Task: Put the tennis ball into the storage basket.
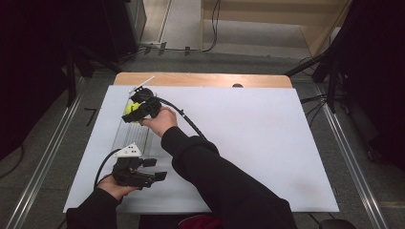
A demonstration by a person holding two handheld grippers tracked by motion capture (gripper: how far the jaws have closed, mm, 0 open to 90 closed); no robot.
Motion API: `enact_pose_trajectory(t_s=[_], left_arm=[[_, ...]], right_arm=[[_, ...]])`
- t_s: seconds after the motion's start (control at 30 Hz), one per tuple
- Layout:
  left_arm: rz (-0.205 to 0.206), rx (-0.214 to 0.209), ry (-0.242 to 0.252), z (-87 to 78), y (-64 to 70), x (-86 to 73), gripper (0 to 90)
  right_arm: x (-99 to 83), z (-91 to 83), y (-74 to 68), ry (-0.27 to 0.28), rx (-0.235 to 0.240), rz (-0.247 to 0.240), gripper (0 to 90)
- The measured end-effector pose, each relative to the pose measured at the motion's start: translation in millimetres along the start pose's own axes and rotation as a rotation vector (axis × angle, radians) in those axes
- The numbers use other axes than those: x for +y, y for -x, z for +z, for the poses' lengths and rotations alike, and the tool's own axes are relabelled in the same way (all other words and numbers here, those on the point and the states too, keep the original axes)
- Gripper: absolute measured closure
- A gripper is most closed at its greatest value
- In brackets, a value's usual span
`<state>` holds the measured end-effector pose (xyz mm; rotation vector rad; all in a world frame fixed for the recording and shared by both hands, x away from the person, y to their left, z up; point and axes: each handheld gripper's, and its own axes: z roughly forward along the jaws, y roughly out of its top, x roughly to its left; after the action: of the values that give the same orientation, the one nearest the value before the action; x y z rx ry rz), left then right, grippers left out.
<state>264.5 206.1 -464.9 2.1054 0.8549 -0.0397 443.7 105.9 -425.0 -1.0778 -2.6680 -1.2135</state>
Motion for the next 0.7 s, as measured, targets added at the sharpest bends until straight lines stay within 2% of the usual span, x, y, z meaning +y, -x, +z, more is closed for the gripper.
enact_pose_trajectory(t_s=[0.37,0.7], left_arm=[[-0.002,-0.001,-0.001,0.0,0.1,-0.1,28.6],[-0.003,-0.004,0.002,-0.3,-0.1,-0.3,28.6]], right_arm=[[-7.2,8.8,-0.5,-0.027,-0.011,0.0,23.1],[-13.2,17.9,-1.1,-0.049,0.002,0.008,22.8]])
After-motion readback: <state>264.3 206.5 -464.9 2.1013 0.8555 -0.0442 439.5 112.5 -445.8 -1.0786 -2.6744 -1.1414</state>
